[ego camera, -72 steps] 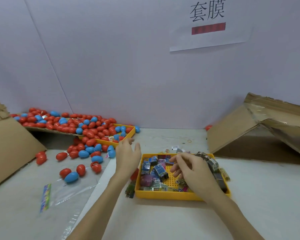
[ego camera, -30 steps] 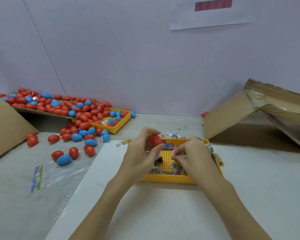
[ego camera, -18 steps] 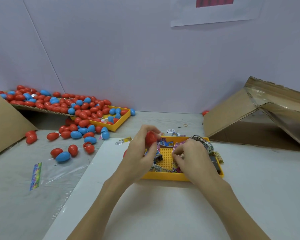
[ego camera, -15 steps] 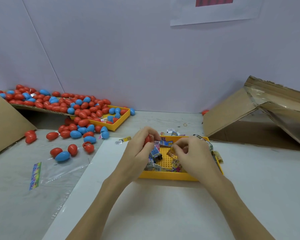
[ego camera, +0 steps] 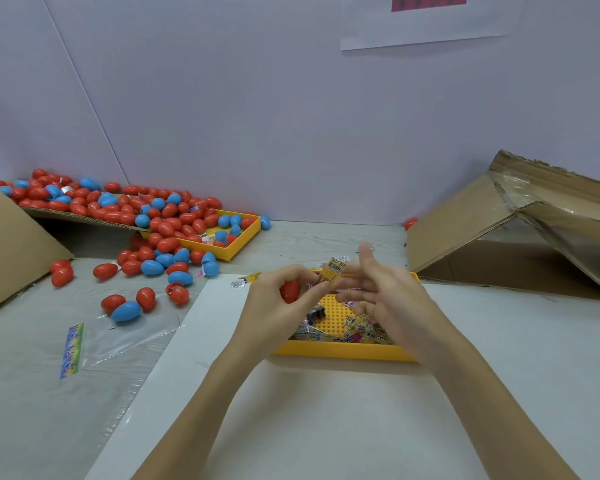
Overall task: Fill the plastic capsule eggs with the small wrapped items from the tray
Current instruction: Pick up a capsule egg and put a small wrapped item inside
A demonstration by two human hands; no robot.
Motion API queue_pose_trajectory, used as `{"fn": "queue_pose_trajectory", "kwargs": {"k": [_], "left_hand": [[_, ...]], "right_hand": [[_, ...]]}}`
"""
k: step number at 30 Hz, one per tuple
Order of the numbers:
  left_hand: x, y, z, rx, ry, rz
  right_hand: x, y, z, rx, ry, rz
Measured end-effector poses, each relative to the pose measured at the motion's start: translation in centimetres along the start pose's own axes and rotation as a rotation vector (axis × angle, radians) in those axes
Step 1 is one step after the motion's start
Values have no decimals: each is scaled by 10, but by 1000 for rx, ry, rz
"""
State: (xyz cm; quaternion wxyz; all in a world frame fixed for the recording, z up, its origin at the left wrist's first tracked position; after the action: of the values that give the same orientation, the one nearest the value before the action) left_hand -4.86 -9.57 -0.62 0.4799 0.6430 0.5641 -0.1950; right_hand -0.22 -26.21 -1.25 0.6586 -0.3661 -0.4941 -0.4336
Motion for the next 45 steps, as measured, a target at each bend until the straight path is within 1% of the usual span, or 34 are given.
{"fn": "queue_pose_trajectory", "kwargs": {"k": [3, 4, 7, 9, 12, 13, 15, 17, 19, 23, 28, 35, 39, 45], "left_hand": [[-1, -1, 2, 14, 19, 11], [-1, -1, 3, 23, 18, 3], [1, -2, 6, 46, -44, -30], [-1, -2, 8, 59, -61, -18], [-1, -3, 10, 94, -57, -43], [1, -3, 11, 123, -83, -93], [4, -3, 12, 194, -215, -203], [3, -3, 11, 211, -312, -206], [1, -4, 8, 213, -332, -174], [0, -3, 3, 208, -317, -133], [2, -1, 3, 110, -336, -144], [2, -1, 4, 147, -285, -124], [1, -2, 5, 163, -294, -124], [1, -2, 6, 183, -313, -149]], "right_hand": [[-5, -4, 1, 63, -186, -68], [-6, -4, 1, 39, -188, -90], [-10, -3, -1, -47, -64, -99], [-11, -4, 2, -66, -87, -118], [-7, -5, 4, -136, -238, -195], [-4, -5, 3, -159, -294, -225], [1, -6, 0, -171, -426, -300], [6, -7, -2, -171, -563, -368], [9, -8, -4, -168, -629, -408], [12, -7, -9, -168, -625, -432], [11, -8, -6, -139, -564, -400], [6, -5, -6, -199, -538, -329], [6, -6, -6, -205, -537, -364], [4, -4, -10, -242, -447, -383]]}}
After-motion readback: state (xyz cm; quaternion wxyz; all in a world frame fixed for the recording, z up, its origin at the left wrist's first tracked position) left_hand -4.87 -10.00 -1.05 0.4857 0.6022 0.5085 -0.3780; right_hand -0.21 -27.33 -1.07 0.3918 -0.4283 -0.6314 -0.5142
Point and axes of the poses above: each hand's wrist, its own y-axis towards the middle knuckle, its own z-axis out of the palm, x = y × z, the point moved 4 cm from there along y, towards the middle knuckle, and after that the axes turned 5 degrees about y, right-handed, at the moved point
